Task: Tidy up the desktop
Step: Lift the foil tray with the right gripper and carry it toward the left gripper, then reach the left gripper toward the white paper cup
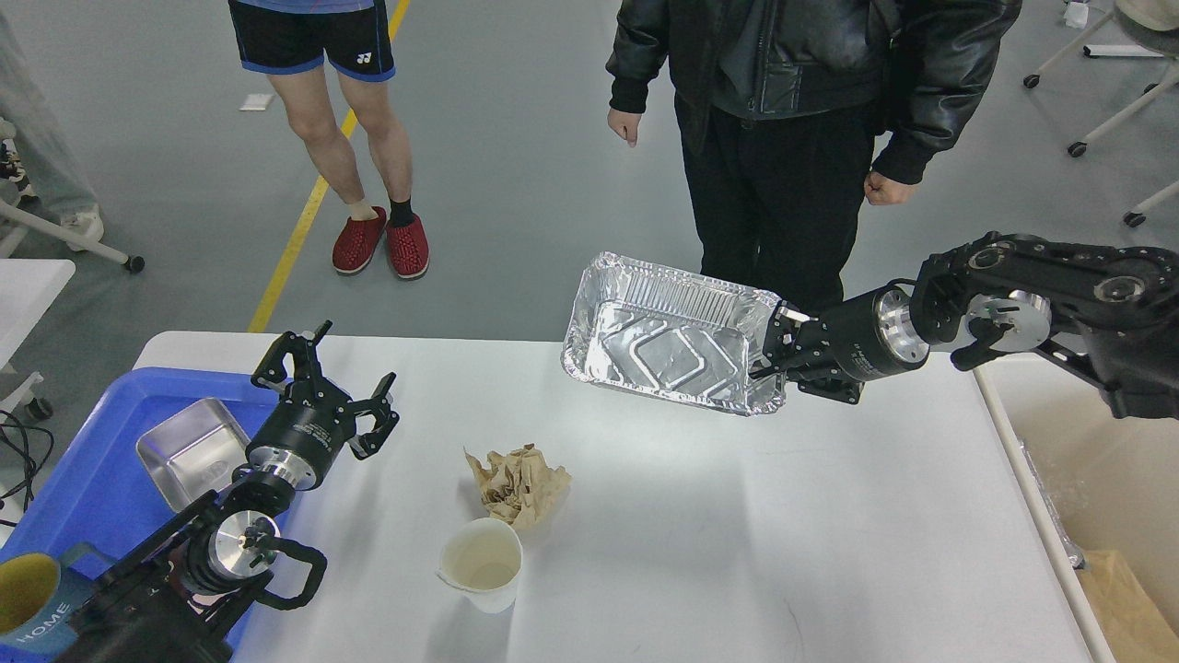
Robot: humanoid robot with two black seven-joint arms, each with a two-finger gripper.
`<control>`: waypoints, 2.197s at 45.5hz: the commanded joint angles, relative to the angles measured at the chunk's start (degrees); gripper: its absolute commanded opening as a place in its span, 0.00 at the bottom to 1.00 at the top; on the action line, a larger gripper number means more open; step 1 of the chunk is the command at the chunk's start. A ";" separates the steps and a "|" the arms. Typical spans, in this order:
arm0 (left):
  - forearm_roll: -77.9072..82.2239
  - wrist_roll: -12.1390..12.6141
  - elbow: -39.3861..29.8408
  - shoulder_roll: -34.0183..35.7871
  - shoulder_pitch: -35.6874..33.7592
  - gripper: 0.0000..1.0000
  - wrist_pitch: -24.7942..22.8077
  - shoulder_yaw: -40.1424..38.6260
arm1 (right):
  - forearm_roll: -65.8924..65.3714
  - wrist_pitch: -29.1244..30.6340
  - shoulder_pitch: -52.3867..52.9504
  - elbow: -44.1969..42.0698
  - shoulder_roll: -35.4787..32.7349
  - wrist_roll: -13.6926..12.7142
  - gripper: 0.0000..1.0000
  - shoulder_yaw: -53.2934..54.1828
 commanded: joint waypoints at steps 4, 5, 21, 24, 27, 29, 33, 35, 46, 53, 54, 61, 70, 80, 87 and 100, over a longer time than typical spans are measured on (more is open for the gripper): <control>0.17 1.07 -6.64 1.07 0.29 0.97 5.84 0.90 | -0.29 -0.16 -0.14 -0.17 0.61 0.00 0.00 0.00; 0.17 1.68 -8.13 1.86 0.29 0.97 6.89 1.77 | -0.29 -0.25 -0.14 -0.17 0.61 0.00 0.00 0.00; -0.09 11.00 -34.41 32.25 5.83 0.97 13.76 13.73 | -0.81 -0.42 -0.84 -0.35 1.40 0.00 0.00 0.09; -0.18 11.00 -38.63 39.64 5.74 0.97 13.67 16.28 | -0.81 -0.51 -1.11 -0.44 1.83 0.00 0.00 0.09; -0.18 11.00 -41.36 45.00 5.39 0.97 13.58 17.42 | -0.81 -0.60 -1.28 -0.52 2.54 0.00 0.00 0.09; -0.09 11.18 -42.51 48.08 5.13 0.97 13.41 17.78 | -0.81 -0.78 -1.28 -0.52 2.72 0.00 0.00 0.09; 0.08 11.35 -43.74 54.15 4.08 0.97 11.39 19.44 | -0.81 -0.78 -1.28 -0.52 2.80 0.00 0.00 0.18; 0.26 11.35 -44.09 56.52 3.37 0.97 9.64 20.41 | -0.81 -0.78 -1.20 -0.52 2.80 0.00 0.00 0.18; 2.46 12.58 -46.12 68.48 1.96 0.97 2.43 21.29 | -0.81 -0.78 -1.20 -0.35 2.63 0.00 0.00 0.18; 2.55 12.67 -47.26 73.67 2.23 0.97 0.05 21.29 | -0.81 -0.78 -1.20 -0.35 2.54 0.00 0.00 0.62; 2.55 12.67 -47.43 74.28 2.23 0.97 -0.13 21.29 | -0.81 -0.78 -1.28 -0.35 2.45 0.00 0.00 0.62; 2.63 12.85 -47.52 75.52 2.05 0.97 -0.22 21.29 | -0.81 -0.78 -1.20 -0.26 2.63 0.00 0.00 0.71; 6.75 15.39 -48.40 73.15 1.79 0.97 0.31 21.21 | -0.81 -0.78 -1.20 -0.17 2.28 0.00 0.00 0.71; 24.33 25.05 -48.67 59.36 -0.93 0.96 0.40 21.47 | -0.81 -1.48 -1.20 -0.35 3.24 0.00 0.00 0.71; 32.68 31.92 -46.65 48.82 -6.90 0.95 0.23 25.59 | -0.81 -1.57 -1.20 -0.26 3.15 0.00 0.00 0.71; 34.63 31.83 -39.70 34.22 -28.17 0.95 1.81 49.93 | -0.81 -1.57 -1.20 0.00 2.45 0.00 0.00 0.71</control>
